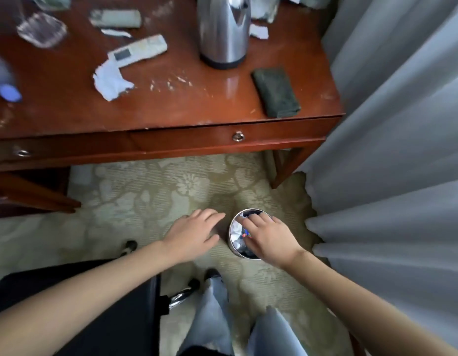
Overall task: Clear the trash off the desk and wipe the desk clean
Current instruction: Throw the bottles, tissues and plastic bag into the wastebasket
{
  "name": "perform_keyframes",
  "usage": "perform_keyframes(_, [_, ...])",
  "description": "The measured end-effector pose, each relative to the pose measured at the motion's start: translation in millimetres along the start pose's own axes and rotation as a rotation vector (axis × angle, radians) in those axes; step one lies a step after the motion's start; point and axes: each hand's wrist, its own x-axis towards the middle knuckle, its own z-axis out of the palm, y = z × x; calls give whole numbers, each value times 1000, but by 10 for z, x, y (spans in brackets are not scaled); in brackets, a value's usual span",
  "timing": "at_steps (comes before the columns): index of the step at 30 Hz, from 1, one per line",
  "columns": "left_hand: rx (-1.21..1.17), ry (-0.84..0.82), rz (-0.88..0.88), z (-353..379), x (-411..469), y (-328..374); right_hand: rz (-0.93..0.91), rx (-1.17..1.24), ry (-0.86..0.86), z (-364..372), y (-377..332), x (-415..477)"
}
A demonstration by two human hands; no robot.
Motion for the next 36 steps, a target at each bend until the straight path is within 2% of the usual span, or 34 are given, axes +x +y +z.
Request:
perform_keyframes(6, [34,82,5,-691,-214,-357,-47,-48,119,-526,-182,530])
perform_keyframes(11, [107,145,-62,-1123,-98,-662,-94,-96,168,-703,-202,1084])
perform_keyframes(16, [163,210,-78,-1481,268,-1136,-80,-64,185,-769,-82,1819])
perform_keyframes(25, [102,182,-111,-2393,1345,-2010,15,-56,213,-1041,393,3298])
perform_keyframes(31, [57,248,-23,-3087,1933,-2364,70,29,341,-1467,615,3888])
perform_keyframes(36, [53,306,190,-3737,2473,-2387,153,15,485,-1855,817,4055])
